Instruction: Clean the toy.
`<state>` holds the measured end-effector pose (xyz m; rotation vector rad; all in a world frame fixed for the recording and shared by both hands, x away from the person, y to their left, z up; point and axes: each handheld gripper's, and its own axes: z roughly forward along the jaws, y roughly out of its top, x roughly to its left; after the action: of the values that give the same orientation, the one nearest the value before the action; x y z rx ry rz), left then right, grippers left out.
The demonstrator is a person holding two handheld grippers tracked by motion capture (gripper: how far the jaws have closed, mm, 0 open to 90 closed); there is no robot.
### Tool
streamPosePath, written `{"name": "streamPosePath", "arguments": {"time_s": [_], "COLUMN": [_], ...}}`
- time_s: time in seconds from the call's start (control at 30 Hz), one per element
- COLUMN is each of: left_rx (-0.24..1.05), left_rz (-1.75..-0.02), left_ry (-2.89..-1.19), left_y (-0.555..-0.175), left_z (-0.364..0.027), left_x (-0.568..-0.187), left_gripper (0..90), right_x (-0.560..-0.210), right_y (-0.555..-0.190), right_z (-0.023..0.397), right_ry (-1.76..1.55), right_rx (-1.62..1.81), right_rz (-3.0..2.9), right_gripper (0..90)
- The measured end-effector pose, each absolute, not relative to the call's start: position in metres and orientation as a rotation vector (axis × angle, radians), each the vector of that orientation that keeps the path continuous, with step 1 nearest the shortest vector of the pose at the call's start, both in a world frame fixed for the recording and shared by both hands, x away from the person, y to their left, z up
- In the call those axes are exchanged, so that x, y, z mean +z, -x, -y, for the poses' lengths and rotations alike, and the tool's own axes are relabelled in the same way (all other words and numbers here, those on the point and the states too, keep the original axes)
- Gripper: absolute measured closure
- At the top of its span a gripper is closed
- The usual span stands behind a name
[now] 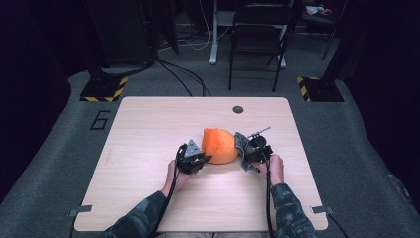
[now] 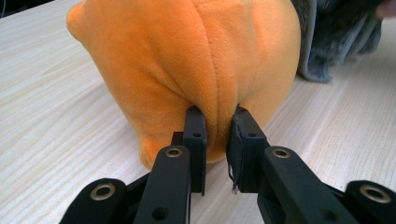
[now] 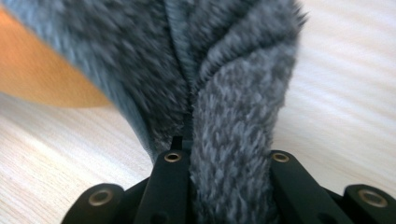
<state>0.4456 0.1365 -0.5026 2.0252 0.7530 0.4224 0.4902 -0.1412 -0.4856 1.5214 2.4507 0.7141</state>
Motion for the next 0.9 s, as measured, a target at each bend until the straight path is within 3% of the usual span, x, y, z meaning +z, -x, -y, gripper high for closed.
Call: {"name": "streamPosePath", "arguments": {"time_s": [0.27, 0.47, 0.63, 0.7, 0.73, 0.9], "left_rx": [0.417, 0.416, 0.496, 0.515, 0.507, 0.518], "left_rz": [-0.760, -0.764, -0.761, -0.765, -0.779, -0.771], "left_ry": [-2.024, -2.016, -1.993, -1.994, -1.992, -2.002], "left_y": [-0.446, -0.447, -0.442, -0.443, -0.444, -0.445], "left_z": [-0.138, -0.140, -0.139, -0.136, -0.133, -0.131], "left_x": [-0.503, -0.503, -0.494, -0.494, -0.497, -0.501], "left_gripper": [78.2, 75.2, 49.5, 43.3, 43.1, 68.6], "right_x": [-0.426, -0.441, -0.443, -0.444, -0.444, -0.439], "right_y": [-0.473, -0.470, -0.472, -0.471, -0.471, -0.469], "right_z": [0.133, 0.101, 0.104, 0.102, 0.101, 0.099], "right_ry": [-1.359, -1.267, -1.293, -1.284, -1.278, -1.248], "right_rx": [0.954, 0.839, 0.853, 0.849, 0.844, 0.812], "right_rz": [-2.360, -2.438, -2.433, -2.446, -2.435, -2.437], "right_gripper": [78.3, 78.5, 78.5, 78.4, 78.4, 78.4]}}
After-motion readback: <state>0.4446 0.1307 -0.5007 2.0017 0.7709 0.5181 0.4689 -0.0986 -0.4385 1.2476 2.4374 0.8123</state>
